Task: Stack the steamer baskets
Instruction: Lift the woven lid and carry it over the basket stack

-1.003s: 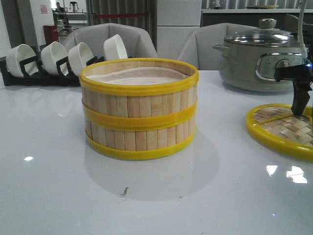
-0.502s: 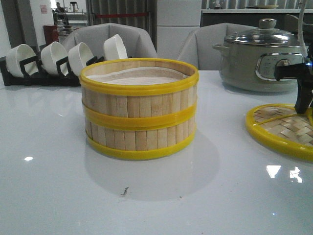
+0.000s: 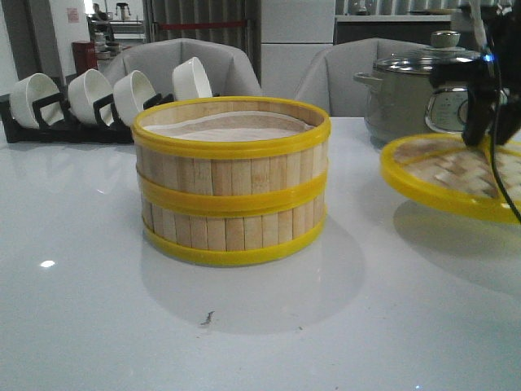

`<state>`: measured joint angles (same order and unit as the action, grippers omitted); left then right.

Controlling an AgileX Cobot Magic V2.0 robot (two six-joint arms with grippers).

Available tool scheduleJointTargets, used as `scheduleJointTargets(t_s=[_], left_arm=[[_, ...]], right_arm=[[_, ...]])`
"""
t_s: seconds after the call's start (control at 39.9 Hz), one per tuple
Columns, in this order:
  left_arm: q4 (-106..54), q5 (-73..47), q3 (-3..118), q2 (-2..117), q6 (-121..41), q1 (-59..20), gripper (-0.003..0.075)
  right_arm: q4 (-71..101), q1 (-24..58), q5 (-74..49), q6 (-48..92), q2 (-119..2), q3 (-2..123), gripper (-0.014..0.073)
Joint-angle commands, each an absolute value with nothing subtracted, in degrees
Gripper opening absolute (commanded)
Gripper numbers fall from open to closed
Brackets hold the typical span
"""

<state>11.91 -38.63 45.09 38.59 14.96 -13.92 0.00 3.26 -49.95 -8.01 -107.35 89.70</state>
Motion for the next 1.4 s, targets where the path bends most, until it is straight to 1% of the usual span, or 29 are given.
scheduleJointTargets(t_s=[0.0,0.35,0.5,0.7,0.98,1.38], left_arm=[[12.5,-34.4,46.8,38.6,15.5,-14.3,0.0088],[12.5,-34.4,46.8,38.6,15.5,-14.3,0.0088],[12.5,-34.4,46.8,38.6,15.5,-14.3,0.0088],[12.5,-34.4,46.8,38.6,15.5,-14.3,0.0088],[12.5,-34.4,46.8,38.6,15.5,-14.3,0.0088],[12.5,-34.4,46.8,38.6,15.5,-14.3,0.0088]], right_arm=[[0.0,5.7,-53.1,-7.3,-103.2,99.1,0.0056],[0.0,19.8,-61.2,-7.3,-106.1,123.4,0.0056],[0.0,26.4,-61.9,-7.3,-109.5,128.1,0.0056],[0.0,32.2,-60.8,-7.3,-113.9,128.4,0.0056],[0.0,33.5,-61.0,-7.3,-118.5,128.4,0.0056],[0.0,33.4,-59.2,-7.3,-119.6,128.4,0.0056]])
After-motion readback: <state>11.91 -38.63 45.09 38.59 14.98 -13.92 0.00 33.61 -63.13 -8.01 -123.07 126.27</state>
